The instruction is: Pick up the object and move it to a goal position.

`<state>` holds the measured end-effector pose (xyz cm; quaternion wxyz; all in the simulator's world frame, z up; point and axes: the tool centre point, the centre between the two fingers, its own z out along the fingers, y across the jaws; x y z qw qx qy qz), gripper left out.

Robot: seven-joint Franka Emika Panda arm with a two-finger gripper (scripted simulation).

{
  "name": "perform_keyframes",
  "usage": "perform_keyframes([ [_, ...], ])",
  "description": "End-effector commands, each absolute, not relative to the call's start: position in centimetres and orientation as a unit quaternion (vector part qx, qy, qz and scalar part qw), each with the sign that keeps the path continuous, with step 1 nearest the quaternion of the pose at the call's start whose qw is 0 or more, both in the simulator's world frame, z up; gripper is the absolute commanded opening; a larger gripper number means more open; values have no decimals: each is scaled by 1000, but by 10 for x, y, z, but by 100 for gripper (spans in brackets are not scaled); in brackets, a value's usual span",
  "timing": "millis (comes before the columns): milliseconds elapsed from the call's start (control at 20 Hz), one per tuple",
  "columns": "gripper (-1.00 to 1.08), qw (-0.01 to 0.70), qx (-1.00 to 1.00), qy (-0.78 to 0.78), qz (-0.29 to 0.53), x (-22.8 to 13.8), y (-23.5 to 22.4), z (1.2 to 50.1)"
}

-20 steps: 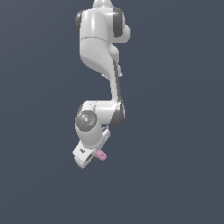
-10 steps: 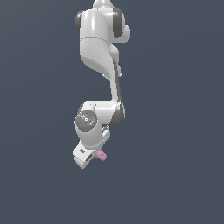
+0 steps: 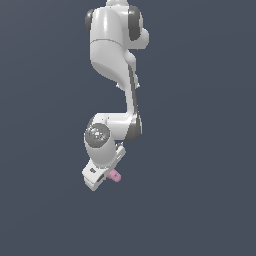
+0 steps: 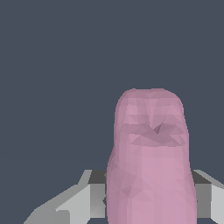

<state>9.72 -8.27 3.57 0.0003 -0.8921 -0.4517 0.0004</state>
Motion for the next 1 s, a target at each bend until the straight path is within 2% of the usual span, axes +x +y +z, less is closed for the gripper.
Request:
perform_keyframes([
  [0, -100, 0, -892, -452, 0, 94, -86, 41],
  [400, -100, 0, -892, -451, 0, 70, -107, 74],
  [950, -100, 0, -892, -451, 0, 13, -158, 154],
])
